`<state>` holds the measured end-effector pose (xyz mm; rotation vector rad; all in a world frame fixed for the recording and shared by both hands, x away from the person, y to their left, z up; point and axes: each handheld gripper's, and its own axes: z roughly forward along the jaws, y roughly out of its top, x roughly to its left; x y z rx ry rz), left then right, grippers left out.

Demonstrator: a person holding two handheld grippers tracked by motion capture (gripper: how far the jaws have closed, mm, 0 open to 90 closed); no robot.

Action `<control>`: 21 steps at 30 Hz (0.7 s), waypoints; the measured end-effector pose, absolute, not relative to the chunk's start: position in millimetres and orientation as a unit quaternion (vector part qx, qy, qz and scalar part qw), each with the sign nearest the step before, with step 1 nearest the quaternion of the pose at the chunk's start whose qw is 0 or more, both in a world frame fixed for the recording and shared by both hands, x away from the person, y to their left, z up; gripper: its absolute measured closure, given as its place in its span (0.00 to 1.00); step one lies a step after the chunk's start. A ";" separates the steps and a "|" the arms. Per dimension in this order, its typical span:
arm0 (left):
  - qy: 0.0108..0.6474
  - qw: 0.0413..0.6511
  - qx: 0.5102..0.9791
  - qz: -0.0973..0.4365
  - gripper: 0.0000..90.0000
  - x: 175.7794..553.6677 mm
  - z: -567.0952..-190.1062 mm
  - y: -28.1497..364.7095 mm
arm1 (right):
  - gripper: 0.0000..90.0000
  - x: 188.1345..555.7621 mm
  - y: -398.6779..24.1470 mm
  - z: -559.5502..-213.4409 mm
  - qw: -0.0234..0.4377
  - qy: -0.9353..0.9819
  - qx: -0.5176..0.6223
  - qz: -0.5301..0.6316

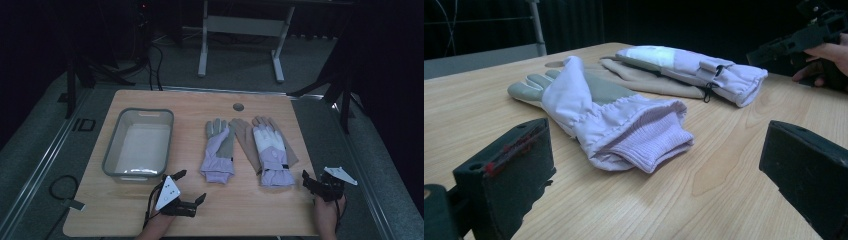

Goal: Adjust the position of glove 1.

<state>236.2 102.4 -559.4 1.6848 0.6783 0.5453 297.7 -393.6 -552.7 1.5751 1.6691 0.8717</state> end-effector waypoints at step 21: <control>0.297 0.594 0.715 0.218 0.01 237.9 -559.8 104.6 | 0.13 309.0 -384.0 -509.2 0.299 0.666 0.582 0.358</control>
